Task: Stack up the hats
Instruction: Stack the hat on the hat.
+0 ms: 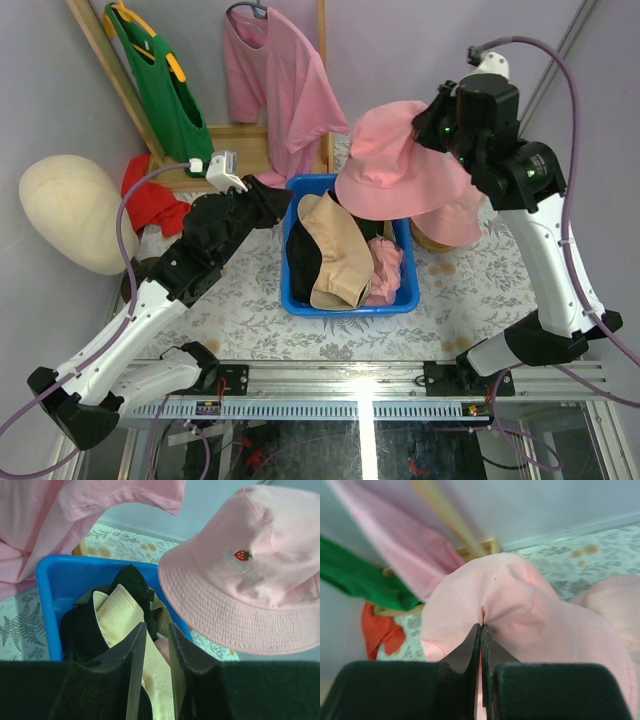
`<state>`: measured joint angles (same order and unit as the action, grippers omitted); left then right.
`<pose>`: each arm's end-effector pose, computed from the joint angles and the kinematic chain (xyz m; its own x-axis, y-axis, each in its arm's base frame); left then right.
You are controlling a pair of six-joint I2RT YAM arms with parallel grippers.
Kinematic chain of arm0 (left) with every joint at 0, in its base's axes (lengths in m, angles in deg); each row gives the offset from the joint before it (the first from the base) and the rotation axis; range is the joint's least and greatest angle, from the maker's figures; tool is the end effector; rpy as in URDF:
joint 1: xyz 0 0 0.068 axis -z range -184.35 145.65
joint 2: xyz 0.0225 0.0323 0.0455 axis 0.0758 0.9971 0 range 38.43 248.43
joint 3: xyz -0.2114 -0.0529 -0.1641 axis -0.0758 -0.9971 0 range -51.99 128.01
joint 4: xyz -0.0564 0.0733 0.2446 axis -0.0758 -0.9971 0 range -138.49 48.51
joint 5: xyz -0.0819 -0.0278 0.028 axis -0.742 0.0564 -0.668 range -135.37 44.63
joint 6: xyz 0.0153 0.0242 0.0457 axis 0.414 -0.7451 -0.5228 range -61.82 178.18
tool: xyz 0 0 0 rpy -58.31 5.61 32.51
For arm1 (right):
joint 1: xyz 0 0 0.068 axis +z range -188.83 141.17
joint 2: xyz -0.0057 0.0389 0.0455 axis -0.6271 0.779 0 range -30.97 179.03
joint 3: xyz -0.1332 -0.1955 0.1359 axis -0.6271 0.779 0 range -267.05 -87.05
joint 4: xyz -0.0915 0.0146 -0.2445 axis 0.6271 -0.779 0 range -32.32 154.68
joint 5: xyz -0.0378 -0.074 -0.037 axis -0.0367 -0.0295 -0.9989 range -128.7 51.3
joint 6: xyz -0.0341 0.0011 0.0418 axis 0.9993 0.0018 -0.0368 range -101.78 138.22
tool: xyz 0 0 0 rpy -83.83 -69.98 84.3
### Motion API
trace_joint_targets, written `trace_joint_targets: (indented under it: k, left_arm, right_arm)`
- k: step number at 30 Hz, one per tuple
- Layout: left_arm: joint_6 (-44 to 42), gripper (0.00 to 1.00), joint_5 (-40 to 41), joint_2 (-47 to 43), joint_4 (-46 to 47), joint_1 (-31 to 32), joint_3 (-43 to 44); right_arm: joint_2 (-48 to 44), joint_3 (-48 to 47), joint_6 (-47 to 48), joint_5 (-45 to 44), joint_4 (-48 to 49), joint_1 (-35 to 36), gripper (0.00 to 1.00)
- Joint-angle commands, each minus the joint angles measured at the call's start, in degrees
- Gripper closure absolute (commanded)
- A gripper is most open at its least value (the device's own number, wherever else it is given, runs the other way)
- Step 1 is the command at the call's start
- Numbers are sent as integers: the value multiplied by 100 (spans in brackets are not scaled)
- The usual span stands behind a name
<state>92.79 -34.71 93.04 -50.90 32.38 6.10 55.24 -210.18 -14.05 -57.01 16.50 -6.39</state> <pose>0.1774 -0.1242 0.3922 -0.3182 -0.4590 -0.8295 0.3153 0.7739 -0.5492 0.2323 0.1343 0.5511 -0.2725 0.4275 -0.8620 -0.1228 0.8731 0.4718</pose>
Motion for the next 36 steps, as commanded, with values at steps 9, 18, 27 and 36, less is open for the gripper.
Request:
trace_joint_targets:
  k: [9,18,27,36]
  left_arm:
    - [-189,76,142,141,291,36,392]
    - [-218,76,89,316,294,36,444]
    - [-148,76,-34,442,333,36,447]
    - [-146,76,-235,658,344,76,595]
  right_arm:
    - [-690,1138,142,1303,874,-2402,100]
    - [-1020,2567,-120,1978,1578,-3101,100]
    - [-1514,3914,-187,2006,2073,-3260,100]
    - [-1883,4856,-290,2066,2283,-3469,100]
